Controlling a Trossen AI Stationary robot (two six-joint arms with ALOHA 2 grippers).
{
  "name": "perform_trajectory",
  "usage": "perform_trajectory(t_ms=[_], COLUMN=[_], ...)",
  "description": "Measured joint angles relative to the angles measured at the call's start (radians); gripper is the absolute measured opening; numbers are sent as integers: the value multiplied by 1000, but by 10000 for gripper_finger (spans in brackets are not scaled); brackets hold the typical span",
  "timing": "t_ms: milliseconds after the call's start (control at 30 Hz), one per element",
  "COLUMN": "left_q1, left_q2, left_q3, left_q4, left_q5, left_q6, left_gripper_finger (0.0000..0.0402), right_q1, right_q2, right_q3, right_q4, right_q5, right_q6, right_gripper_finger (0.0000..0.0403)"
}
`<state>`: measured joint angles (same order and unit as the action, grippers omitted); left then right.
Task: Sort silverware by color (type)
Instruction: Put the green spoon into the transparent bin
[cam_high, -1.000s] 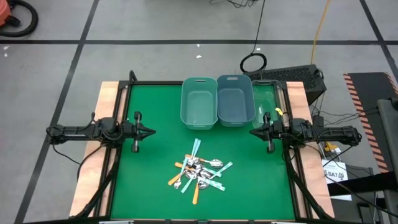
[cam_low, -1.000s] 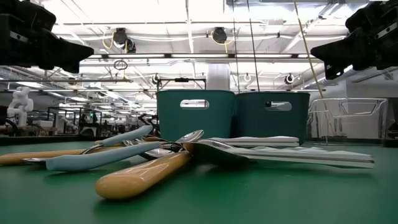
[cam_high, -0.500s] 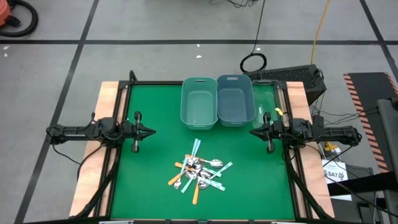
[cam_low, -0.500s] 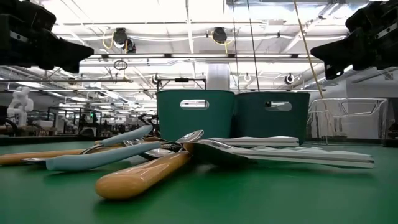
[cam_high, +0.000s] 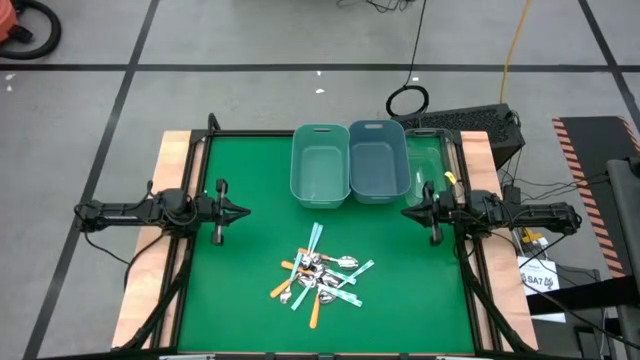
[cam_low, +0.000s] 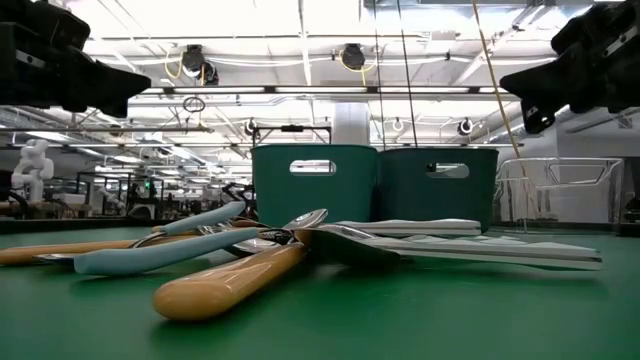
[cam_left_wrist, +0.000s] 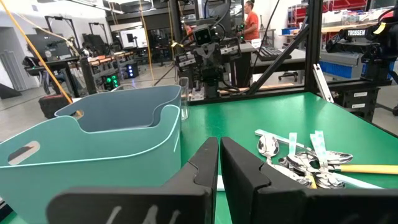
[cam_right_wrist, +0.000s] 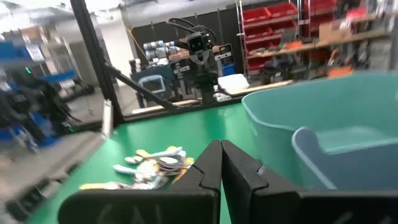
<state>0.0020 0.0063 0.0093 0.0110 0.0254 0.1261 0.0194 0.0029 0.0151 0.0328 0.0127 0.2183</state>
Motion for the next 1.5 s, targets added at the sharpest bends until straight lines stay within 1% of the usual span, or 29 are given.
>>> perform_trajectory(t_ms=[67, 133, 200, 300, 567, 700, 833, 967, 1300, 1500], left_q1=[0, 0, 0, 0, 0, 0, 0, 0, 0, 0], left_q2=[0, 0, 0, 0, 0, 0, 0, 0, 0, 0], left_q3=[0, 0, 0, 0, 0, 0, 0, 0, 0, 0], left_q4=[0, 0, 0, 0, 0, 0, 0, 0, 0, 0], left_q5=[0, 0, 0, 0, 0, 0, 0, 0, 0, 0], left_q6=[0, 0, 0, 0, 0, 0, 0, 0, 0, 0], left_gripper_finger=[26, 26, 26, 26, 26, 26, 26, 26, 26, 26], right_q1=[0, 0, 1, 1, 2, 2, 2, 2, 2, 2], right_q2=[4, 6, 7, 18, 97, 170, 270, 379, 631, 747], right_q3=[0, 4, 15, 42, 176, 301, 454, 616, 1016, 1200], right_q4=[-1, -2, -4, -12, -29, -112, -238, -322, -475, -566], right_q5=[-9, -12, -14, -15, -11, -10, -12, -13, -16, -17], right_q6=[9, -23, -68, -177, -238, -264, -280, -312, -310, -310], right_gripper_finger=[2, 2, 2, 2, 1, 1, 0, 0, 0, 0])
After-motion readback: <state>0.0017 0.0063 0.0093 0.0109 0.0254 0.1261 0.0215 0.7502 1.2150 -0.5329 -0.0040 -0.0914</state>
